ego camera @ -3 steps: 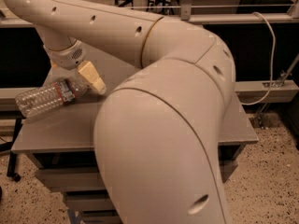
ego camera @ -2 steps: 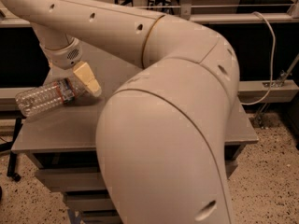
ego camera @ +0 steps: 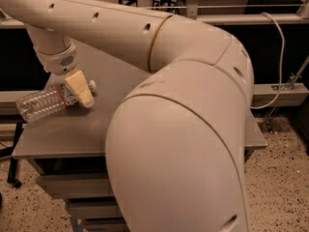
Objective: Place water bottle upright
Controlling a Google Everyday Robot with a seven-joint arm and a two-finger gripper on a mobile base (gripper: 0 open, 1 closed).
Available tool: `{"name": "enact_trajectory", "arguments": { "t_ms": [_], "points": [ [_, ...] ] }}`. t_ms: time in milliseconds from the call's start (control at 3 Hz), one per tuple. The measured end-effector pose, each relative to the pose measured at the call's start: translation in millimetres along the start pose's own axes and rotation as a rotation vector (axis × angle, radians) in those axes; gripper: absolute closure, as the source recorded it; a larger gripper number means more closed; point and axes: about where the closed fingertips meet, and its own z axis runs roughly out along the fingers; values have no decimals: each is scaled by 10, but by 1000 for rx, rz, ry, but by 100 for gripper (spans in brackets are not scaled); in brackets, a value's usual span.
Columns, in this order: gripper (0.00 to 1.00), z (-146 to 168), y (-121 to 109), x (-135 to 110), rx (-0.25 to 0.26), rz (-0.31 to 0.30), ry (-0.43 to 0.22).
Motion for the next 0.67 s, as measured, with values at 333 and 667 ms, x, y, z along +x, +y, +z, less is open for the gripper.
{"name": "enact_trajectory", "arguments": {
  "t_ms": [333,667],
  "points": [
    [13,37,-36,-118,8,32,-31],
    [36,82,-59,-190,12,49,-53]
  ]
}}
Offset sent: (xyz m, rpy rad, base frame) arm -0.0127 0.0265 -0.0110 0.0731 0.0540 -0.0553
